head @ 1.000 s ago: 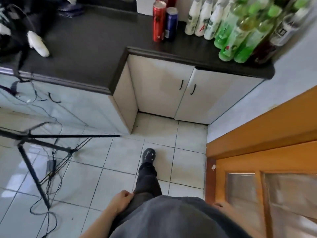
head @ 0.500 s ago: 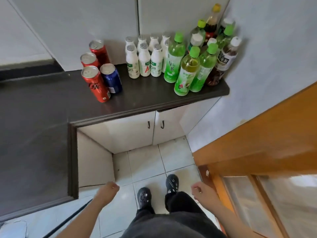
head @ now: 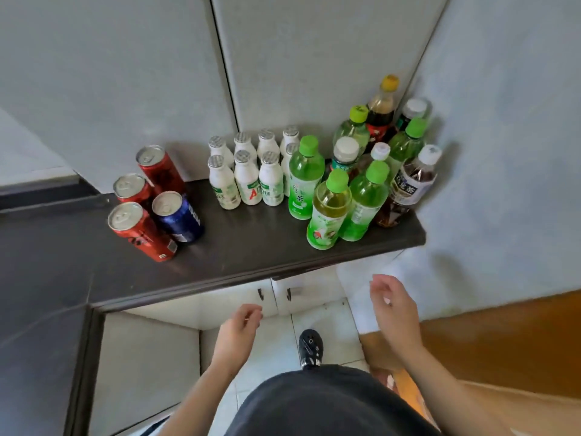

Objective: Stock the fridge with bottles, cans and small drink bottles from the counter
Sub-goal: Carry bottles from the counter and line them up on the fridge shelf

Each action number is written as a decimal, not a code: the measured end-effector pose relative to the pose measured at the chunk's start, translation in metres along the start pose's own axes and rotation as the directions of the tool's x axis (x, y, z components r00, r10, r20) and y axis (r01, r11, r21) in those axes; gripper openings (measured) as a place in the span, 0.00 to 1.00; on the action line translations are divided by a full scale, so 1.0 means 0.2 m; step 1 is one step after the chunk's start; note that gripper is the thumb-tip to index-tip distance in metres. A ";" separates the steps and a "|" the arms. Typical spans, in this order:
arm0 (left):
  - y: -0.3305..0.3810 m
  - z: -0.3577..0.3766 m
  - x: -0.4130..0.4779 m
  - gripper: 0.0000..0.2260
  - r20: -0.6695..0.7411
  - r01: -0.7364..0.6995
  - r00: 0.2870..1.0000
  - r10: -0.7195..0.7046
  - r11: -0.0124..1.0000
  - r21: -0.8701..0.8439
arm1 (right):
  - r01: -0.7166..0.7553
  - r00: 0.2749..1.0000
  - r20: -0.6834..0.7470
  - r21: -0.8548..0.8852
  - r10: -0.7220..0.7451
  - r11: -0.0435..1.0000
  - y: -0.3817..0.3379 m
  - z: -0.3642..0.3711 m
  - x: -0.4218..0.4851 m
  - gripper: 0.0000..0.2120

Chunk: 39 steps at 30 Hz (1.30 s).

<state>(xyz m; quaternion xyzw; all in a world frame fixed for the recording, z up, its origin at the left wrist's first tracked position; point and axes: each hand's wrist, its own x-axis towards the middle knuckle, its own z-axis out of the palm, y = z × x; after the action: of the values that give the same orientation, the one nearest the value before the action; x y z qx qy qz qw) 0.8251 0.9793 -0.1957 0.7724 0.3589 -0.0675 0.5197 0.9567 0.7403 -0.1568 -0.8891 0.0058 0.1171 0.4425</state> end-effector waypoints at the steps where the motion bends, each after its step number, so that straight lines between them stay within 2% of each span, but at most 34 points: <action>1: 0.12 0.02 0.05 0.05 -0.033 -0.078 0.996 0.077 0.997 -0.025 | 0.066 0.995 -0.072 0.049 -0.062 0.997 -0.08 -0.03 0.07 0.08; 3: 0.36 0.04 0.13 0.06 -0.109 -0.246 0.965 0.238 0.967 -0.067 | 0.209 0.965 -0.189 0.119 -0.185 0.971 -0.24 -0.08 0.19 0.12; 6: 0.66 0.09 0.18 0.07 -0.204 -0.460 0.878 0.432 0.880 -0.117 | 0.368 0.906 -0.274 0.135 -0.322 0.920 -0.40 -0.14 0.31 0.16; 10: 0.90 0.14 0.21 0.16 -0.196 -0.647 0.752 0.629 0.762 -0.038 | 0.453 0.864 -0.274 0.060 -0.422 0.890 -0.50 -0.18 0.40 0.20; 12: 0.95 0.16 0.25 0.21 -0.181 -0.686 0.714 0.676 0.728 0.011 | 0.470 0.861 -0.238 0.033 -0.449 0.882 -0.52 -0.17 0.44 0.21; 15: 1.00 0.20 0.29 0.26 -0.168 -0.669 0.730 0.662 0.743 0.025 | 0.497 0.851 -0.186 -0.017 -0.492 0.867 -0.53 -0.15 0.50 0.21; 18: 1.03 0.22 0.33 0.23 -0.137 -0.658 0.748 0.649 0.753 -0.019 | 0.512 0.848 -0.143 -0.031 -0.510 0.859 -0.54 -0.13 0.54 0.17; 20: 1.04 0.23 0.35 0.20 -0.159 -0.671 0.734 0.660 0.742 -0.016 | 0.512 0.847 -0.150 -0.032 -0.511 0.858 -0.54 -0.11 0.57 0.15; 24: 1.03 0.22 0.36 0.18 -0.190 -0.696 0.701 0.687 0.717 0.025 | 0.531 0.821 -0.185 -0.105 -0.541 0.841 -0.53 -0.08 0.60 0.21; 28: 0.98 0.19 0.36 0.20 -0.252 -0.697 0.685 0.684 0.715 0.044 | 0.575 0.798 -0.207 -0.020 -0.566 0.818 -0.49 -0.03 0.58 0.21; 33: 0.92 0.19 0.34 0.19 -0.306 -0.607 0.783 0.542 0.773 -0.184 | 0.676 0.735 -0.113 0.048 -0.669 0.735 -0.44 0.04 0.51 0.20; 39: 0.85 0.17 0.29 0.15 -0.420 -0.584 0.787 0.452 0.767 -0.267 | 0.729 0.682 0.031 0.046 -0.731 0.683 -0.45 0.04 0.52 0.22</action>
<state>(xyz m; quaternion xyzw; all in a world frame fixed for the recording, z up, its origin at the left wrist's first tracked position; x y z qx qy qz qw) 0.9829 0.9446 -0.1105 0.7246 0.2162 0.2831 0.5899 1.0658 0.8114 -0.1125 -0.8082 -0.3572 -0.0480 0.4658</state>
